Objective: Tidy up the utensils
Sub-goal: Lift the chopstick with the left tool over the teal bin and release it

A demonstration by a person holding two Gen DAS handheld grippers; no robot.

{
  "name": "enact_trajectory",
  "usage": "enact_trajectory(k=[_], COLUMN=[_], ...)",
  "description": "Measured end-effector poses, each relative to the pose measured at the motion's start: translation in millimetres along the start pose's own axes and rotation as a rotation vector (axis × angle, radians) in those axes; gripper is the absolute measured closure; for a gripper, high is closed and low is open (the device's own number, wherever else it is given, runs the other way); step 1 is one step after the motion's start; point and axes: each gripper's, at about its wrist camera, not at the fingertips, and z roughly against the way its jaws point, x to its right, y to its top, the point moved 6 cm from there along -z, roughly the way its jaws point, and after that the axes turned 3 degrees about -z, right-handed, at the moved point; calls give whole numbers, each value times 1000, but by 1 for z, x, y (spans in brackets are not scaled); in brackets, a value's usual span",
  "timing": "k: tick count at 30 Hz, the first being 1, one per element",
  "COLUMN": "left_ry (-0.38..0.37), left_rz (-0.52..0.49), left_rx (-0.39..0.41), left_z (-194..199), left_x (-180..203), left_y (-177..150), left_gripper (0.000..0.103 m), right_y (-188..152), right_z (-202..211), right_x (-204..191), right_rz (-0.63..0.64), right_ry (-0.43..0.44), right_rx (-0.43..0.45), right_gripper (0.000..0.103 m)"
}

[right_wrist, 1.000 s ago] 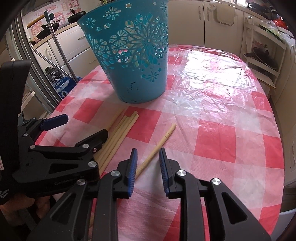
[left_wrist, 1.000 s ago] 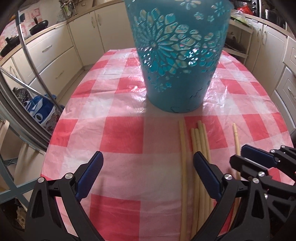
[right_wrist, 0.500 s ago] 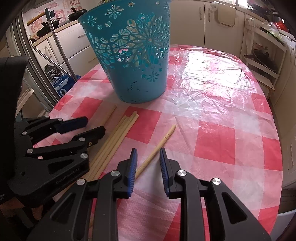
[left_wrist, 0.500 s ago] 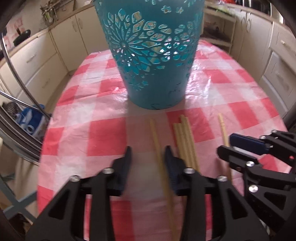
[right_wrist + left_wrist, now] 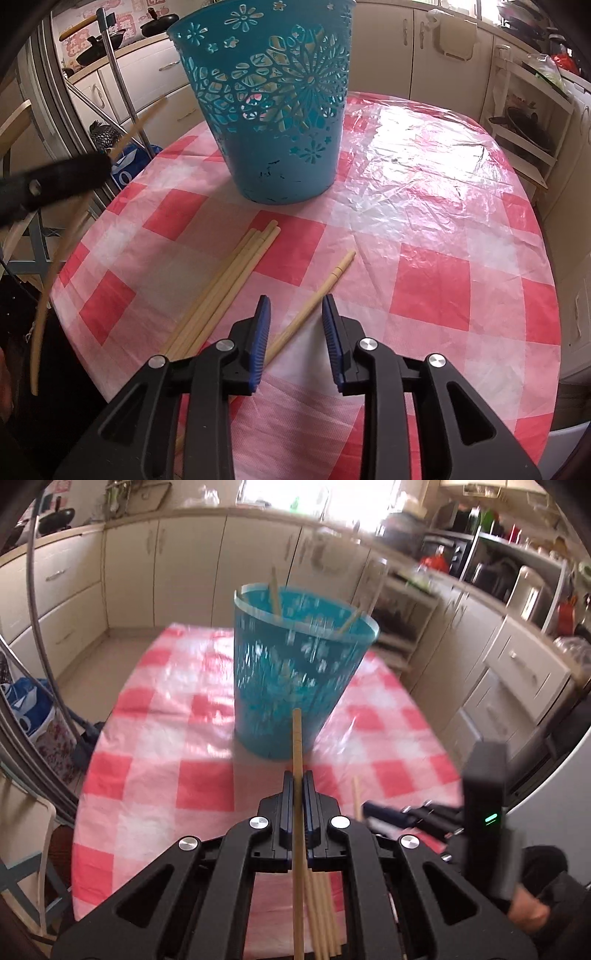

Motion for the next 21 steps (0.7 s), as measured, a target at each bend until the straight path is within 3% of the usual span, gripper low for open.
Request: enact_trajectory(k=[7,11,21], left_ry=[-83,-108,-76], left_rz=[46,34,12], left_rx=[80,171,399], left_z=[36,55,67], left_x=[14,27,35], left_y=[31,59,156], left_gripper=[98,98,98], right_y=[-2,-3,-2], right_z=[2,3,1], right_x=[-1,-2,-3], right_rz=[2,2,1], right_ry=[-3,-6,1], right_rx=[4,4,1], right_gripper=[74,73,68])
